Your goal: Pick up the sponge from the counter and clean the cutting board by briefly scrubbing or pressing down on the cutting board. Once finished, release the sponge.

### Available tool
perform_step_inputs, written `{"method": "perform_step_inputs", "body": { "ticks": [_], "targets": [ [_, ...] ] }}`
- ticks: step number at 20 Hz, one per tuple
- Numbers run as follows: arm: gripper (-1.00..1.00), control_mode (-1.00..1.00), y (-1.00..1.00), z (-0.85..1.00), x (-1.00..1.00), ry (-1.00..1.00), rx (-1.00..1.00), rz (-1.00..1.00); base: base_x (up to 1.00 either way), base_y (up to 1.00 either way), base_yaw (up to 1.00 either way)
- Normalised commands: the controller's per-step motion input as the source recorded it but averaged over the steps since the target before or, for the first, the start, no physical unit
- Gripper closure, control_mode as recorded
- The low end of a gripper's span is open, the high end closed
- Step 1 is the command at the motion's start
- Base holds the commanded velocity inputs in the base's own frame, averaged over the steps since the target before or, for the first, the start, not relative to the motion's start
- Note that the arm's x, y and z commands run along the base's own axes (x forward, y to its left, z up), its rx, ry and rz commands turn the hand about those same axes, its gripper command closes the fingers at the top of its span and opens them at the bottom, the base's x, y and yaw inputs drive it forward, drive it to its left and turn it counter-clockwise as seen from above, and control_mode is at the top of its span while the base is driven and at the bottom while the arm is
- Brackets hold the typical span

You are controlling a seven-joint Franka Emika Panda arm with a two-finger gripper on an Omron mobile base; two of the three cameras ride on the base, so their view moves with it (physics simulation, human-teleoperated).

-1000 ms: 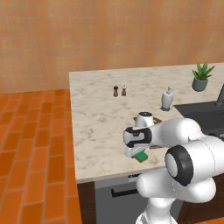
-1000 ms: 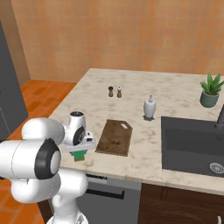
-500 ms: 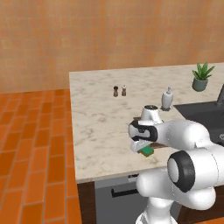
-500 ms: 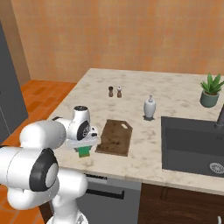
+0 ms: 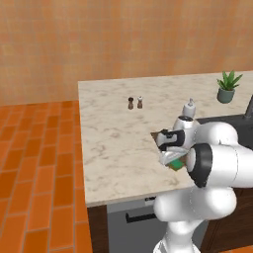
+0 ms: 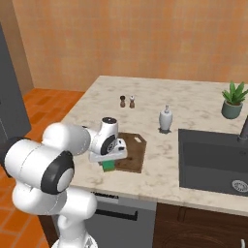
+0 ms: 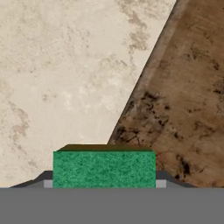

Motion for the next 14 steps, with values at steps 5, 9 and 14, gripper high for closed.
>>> {"method": "perform_step_inputs", "body": {
  "ticks": [5,9,14],
  "targets": [
    [1.00,-1.00,-0.21,-0.02,0.31,0.00,0.01,0.00,0.00,0.00,0.00],
    [1.00,-1.00,-0.01,-0.16,0.28,-0.03,0.00,0.00,0.00,0.00,0.00],
    [1.00,-1.00,0.00,-0.25,0.09,-0.10,0.00,0.00,0.00,0.00,0.00]
  ]
}}
